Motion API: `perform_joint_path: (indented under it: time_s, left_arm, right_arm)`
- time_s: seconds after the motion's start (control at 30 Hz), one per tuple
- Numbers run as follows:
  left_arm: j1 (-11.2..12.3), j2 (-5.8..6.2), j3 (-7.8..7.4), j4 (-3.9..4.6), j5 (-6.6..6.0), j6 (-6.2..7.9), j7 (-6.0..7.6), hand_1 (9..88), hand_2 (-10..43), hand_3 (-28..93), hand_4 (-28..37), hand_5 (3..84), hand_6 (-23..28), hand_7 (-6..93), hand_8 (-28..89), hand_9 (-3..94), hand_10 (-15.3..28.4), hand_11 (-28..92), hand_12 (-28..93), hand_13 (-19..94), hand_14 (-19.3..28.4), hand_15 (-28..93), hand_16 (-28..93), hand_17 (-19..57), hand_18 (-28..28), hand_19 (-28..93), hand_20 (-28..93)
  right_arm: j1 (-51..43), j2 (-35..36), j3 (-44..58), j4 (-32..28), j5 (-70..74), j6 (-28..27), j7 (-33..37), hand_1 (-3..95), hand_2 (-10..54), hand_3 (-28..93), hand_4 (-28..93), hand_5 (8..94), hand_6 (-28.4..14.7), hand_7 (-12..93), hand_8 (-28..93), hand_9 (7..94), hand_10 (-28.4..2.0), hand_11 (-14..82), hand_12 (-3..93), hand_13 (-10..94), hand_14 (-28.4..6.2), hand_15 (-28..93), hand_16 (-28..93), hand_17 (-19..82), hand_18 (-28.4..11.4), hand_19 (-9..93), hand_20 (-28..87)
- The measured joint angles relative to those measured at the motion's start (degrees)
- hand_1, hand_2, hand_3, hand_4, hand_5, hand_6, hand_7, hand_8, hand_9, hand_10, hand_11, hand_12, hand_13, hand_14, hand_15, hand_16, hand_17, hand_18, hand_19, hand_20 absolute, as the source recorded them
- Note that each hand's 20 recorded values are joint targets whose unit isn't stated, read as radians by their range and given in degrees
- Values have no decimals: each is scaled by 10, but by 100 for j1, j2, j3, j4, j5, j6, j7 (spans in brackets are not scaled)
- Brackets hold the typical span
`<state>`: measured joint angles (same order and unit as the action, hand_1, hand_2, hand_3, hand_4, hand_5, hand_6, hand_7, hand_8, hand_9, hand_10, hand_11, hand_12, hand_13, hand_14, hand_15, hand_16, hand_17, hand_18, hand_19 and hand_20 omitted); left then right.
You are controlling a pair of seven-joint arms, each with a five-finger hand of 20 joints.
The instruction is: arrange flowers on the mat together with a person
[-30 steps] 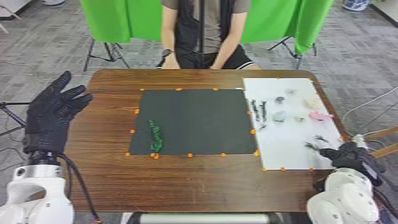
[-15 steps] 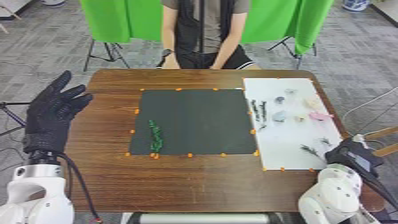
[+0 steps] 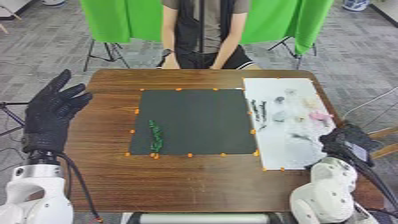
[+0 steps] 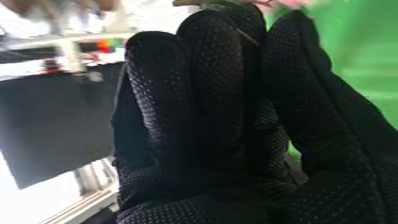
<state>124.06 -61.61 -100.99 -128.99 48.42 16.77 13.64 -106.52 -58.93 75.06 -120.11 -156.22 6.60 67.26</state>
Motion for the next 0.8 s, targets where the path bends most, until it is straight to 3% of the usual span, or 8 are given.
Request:
perform_joint_path:
  time_s: [0.2,0.47,0.57,0.7,0.8]
  left_arm:
    - [7,51,4,-21,-5,16,0,225,69,752,-263,366,87,63,-64,372,203,242,118,297,272,508,-71,-29,284,607,170]
    - [-34,188,122,-39,-23,100,81,226,68,756,-265,367,87,70,-67,377,206,257,119,300,274,521,-70,-28,284,610,170]
    - [-82,238,230,-33,-52,143,162,226,67,756,-267,367,87,76,-69,378,206,268,116,301,275,534,-73,-27,284,613,170]
    - [-263,329,503,43,-85,171,264,226,66,759,-268,369,86,81,-71,380,208,279,115,303,273,546,-75,-25,284,617,170]
    - [-385,387,625,86,-100,181,317,225,65,762,-270,369,86,87,-75,381,208,294,112,306,273,561,-81,-23,284,622,169]
  right_arm:
    - [1122,-63,-980,-60,483,321,-823,529,-95,625,-271,864,17,240,-9,876,-104,391,215,749,-93,646,183,227,-193,726,177]
    - [2676,-876,-2086,943,1303,311,-1769,530,-92,617,-268,869,16,239,-8,881,-104,403,214,752,-94,659,182,229,-195,734,171]
    - [3057,-1257,-2399,1395,1409,120,-1949,532,-88,609,-269,871,17,240,-8,883,-104,405,213,754,-94,661,181,229,-196,736,170]
    - [3321,-1692,-2629,1802,1581,-388,-2056,532,-89,606,-270,879,18,243,-11,886,-104,409,212,759,-95,665,180,230,-198,740,168]
    - [3355,-1856,-2799,1931,1584,-592,-2137,529,-91,606,-274,883,17,244,-11,890,-105,410,212,761,-97,667,180,230,-200,744,167]
